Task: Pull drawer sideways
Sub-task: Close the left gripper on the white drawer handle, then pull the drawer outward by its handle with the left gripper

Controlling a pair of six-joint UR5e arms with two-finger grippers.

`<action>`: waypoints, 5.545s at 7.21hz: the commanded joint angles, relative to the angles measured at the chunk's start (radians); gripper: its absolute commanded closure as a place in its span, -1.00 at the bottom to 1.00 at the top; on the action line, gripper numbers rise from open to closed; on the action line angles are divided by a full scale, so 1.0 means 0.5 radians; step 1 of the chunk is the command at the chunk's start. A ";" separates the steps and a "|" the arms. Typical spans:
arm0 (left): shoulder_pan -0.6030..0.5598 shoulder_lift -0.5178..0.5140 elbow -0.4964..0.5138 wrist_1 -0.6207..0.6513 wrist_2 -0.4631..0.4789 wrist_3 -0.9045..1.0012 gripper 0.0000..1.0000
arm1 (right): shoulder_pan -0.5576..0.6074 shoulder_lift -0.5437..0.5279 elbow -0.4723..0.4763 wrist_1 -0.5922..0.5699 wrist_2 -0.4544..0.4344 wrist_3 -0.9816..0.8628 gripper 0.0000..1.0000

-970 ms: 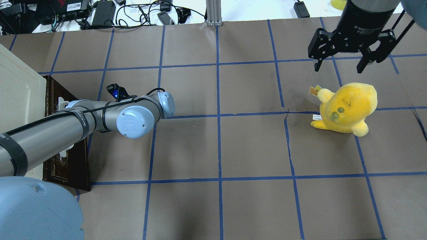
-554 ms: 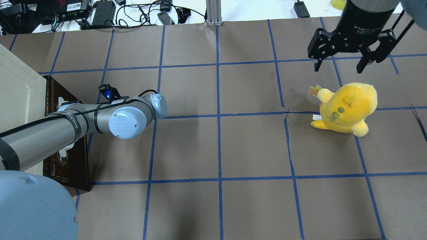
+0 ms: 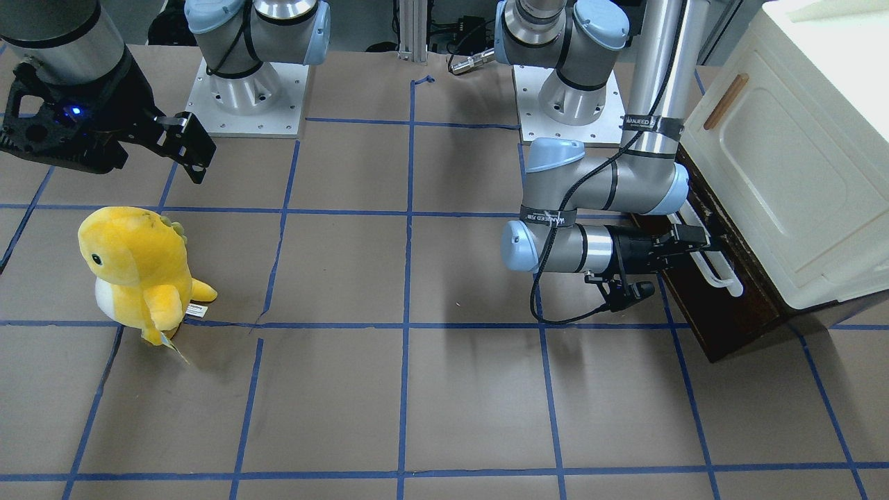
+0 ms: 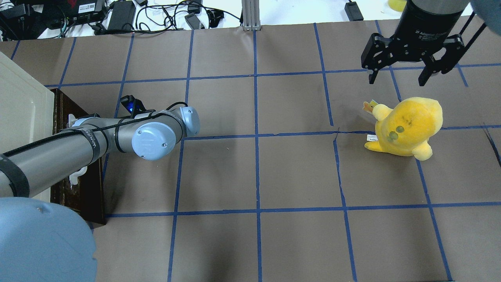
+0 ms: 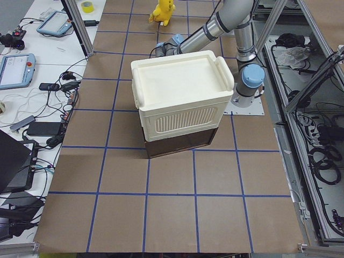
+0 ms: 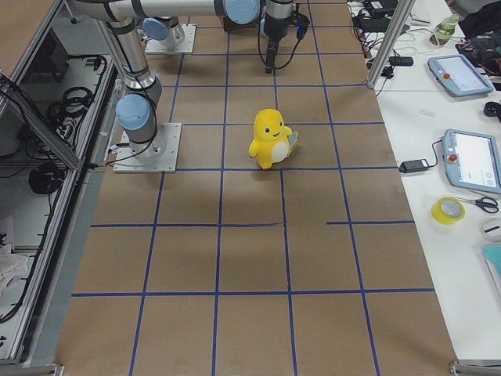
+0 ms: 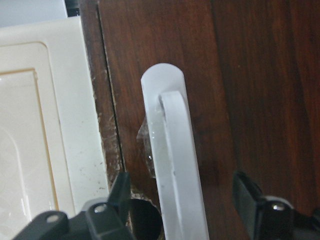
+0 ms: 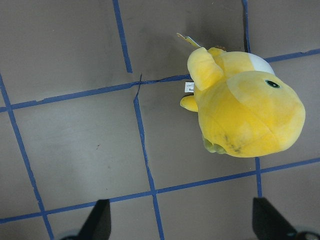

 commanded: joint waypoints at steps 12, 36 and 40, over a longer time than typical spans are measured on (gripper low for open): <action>-0.005 0.025 0.003 -0.013 -0.072 0.034 0.81 | 0.001 0.000 0.000 0.000 0.000 0.000 -1.00; -0.308 -0.101 0.390 -0.001 -0.431 0.227 0.86 | 0.001 0.000 0.000 0.000 0.000 0.000 -1.00; -0.342 -0.113 0.396 0.002 -0.431 0.227 0.86 | 0.001 0.000 0.000 0.000 0.000 0.000 -1.00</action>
